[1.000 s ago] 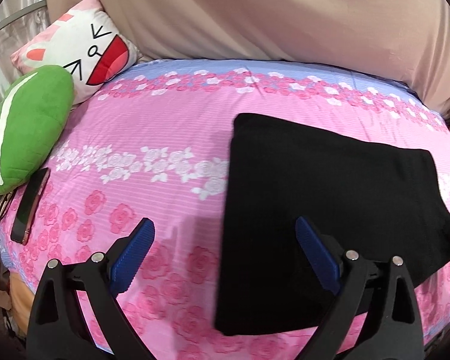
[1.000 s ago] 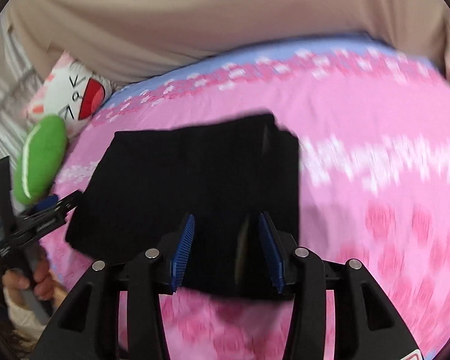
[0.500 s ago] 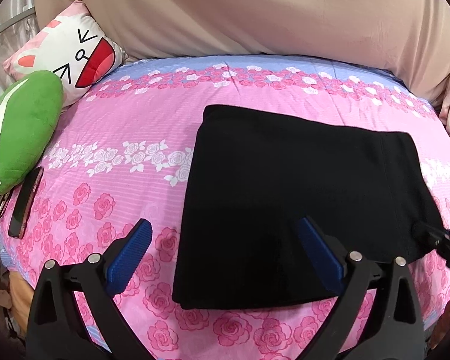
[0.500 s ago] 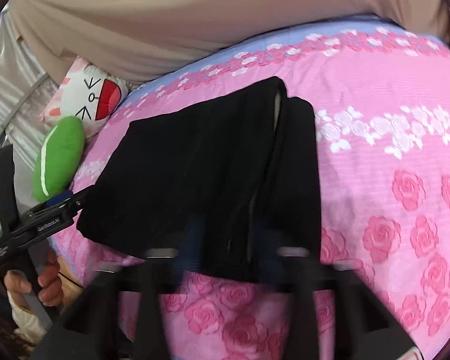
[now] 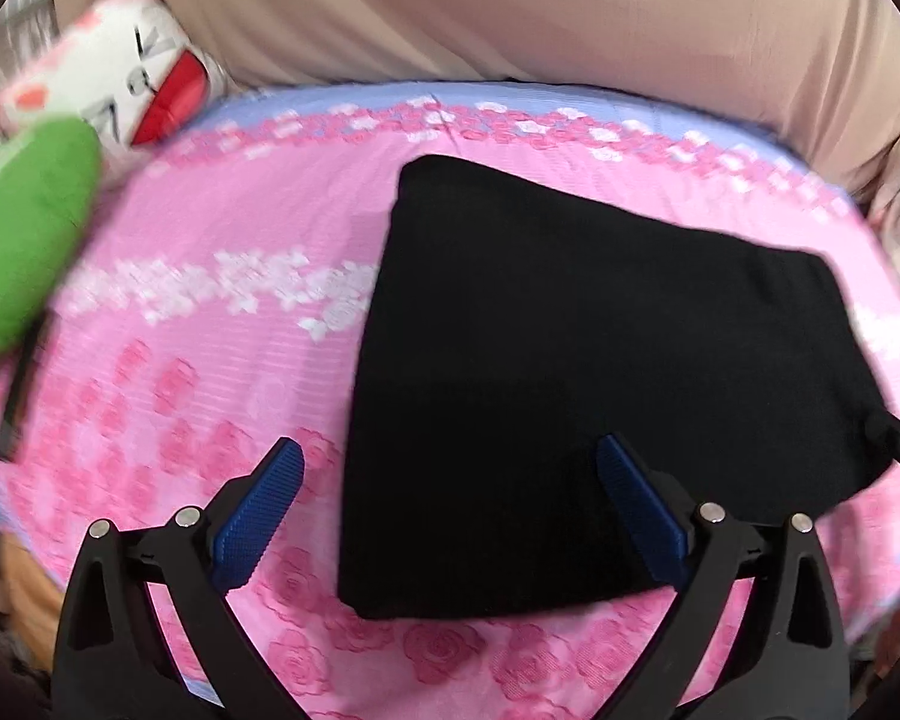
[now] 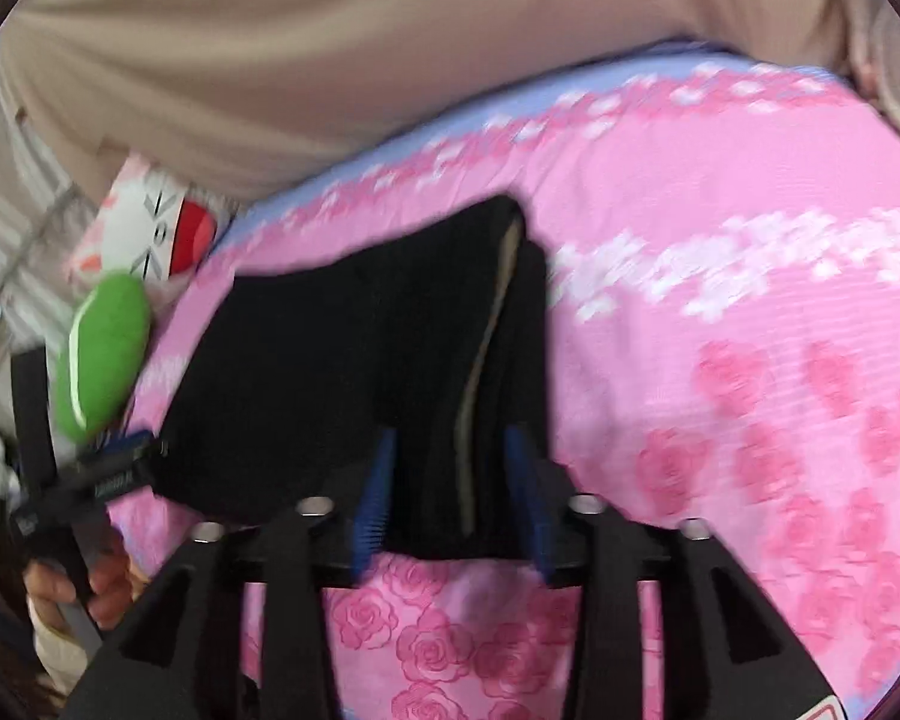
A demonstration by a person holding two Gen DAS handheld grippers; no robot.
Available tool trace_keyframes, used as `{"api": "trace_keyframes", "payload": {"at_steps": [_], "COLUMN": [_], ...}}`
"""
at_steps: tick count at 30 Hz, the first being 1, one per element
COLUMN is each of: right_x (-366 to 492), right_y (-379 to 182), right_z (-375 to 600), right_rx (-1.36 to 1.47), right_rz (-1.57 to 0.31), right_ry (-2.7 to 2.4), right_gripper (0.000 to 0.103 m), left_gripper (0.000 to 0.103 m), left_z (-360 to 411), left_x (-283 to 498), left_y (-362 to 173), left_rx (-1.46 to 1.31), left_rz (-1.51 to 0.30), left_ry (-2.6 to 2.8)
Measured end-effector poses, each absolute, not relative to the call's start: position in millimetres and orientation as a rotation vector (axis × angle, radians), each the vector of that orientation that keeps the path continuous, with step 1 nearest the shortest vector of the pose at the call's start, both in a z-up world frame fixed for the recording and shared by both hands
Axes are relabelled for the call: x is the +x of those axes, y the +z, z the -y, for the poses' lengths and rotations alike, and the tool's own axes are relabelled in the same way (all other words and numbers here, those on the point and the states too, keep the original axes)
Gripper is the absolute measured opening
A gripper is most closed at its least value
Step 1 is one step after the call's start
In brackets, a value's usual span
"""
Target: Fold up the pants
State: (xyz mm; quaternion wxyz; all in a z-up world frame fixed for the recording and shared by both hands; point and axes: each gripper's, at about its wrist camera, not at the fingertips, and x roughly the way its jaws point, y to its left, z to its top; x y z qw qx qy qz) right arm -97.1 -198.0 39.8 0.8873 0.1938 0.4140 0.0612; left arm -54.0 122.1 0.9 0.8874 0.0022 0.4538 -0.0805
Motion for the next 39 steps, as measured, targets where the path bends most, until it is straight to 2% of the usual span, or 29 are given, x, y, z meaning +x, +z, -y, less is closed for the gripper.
{"api": "trace_keyframes", "payload": {"at_steps": [2,7,10,11,13,14,15,16,18,22,25,26,27,30,32,35,38,39], "right_x": [-98.5,-93.7,-85.1,-84.7,-79.4,-78.6,-79.5,-83.8,-96.4,-127.5,-136.0,-133.0,-133.5,-131.6,-130.6,-126.8,-124.1,-122.2], "right_y": [43.9,15.7,-1.3,-0.8,-0.8,1.7,8.2,18.6,36.5,51.0,23.1,14.7,7.5,2.1,0.6,-0.2,-0.6,-1.4], "right_z": [205.8,213.1,199.2,196.3,192.4,192.2,193.1,192.0,194.2,206.5,219.7,222.8,225.1,228.9,226.9,213.2,205.9,204.8], "right_rx": [0.367,0.551,0.515,0.513,0.513,0.524,0.536,0.517,0.487,0.463,0.481,0.49,0.513,0.566,0.565,0.548,0.53,0.537], "right_rz": [-0.862,-0.95,-1.014,-0.974,-0.972,-0.96,-0.95,-0.93,-0.9,-0.891,-0.961,-0.982,-0.98,-0.971,-0.976,-0.964,-0.935,-0.925], "right_ry": [0.086,0.208,0.195,0.198,0.187,0.201,0.22,0.227,0.244,0.215,0.162,0.147,0.153,0.157,0.167,0.202,0.198,0.2], "right_gripper": [0.07,0.072,0.076,0.074,0.055,0.041,0.037,0.036,0.034,0.036,0.044,0.055,0.057,0.066,0.069,0.082,0.084,0.083], "left_gripper": [0.096,0.096,0.097,0.096,0.077,0.066,0.05,0.042,0.037,0.041,0.063,0.08,0.091,0.096,0.098,0.098,0.098,0.088], "left_z": [-135.7,-152.7,-152.8,-151.2,-146.3,-145.2,-145.7,-146.8,-149.3,-139.8,-127.1,-126.9,-128.5,-138.1,-141.5,-137.9,-123.8,-119.3], "left_x": [-52.2,-45.6,-40.0,-38.2,-33.6,-32.1,-32.4,-33.7,-44.5,-70.0,-77.8,-77.4,-77.7,-76.1,-68.4,-65.4,-62.0,-60.3], "left_y": [-4.5,-31.7,-37.8,-38.2,-37.0,-34.1,-28.1,-22.1,-3.8,2.2,-16.1,-18.7,-20.7,-21.5,-28.4,-33.0,-33.7,-34.0], "left_rx": [-0.083,-0.208,-0.255,-0.248,-0.249,-0.257,-0.264,-0.257,-0.256,-0.229,-0.146,-0.138,-0.138,-0.193,-0.253,-0.25,-0.214,-0.197], "left_rz": [-0.981,-1.063,-1.05,-1.036,-1.016,-1.016,-1.011,-1.004,-0.984,-1.044,-1.094,-1.089,-1.079,-1.063,-1.085,-1.041,-1.005,-1.0], "left_ry": [-0.221,-0.272,-0.309,-0.313,-0.366,-0.383,-0.383,-0.39,-0.431,-0.52,-0.449,-0.423,-0.388,-0.352,-0.359,-0.357,-0.363,-0.368]}}
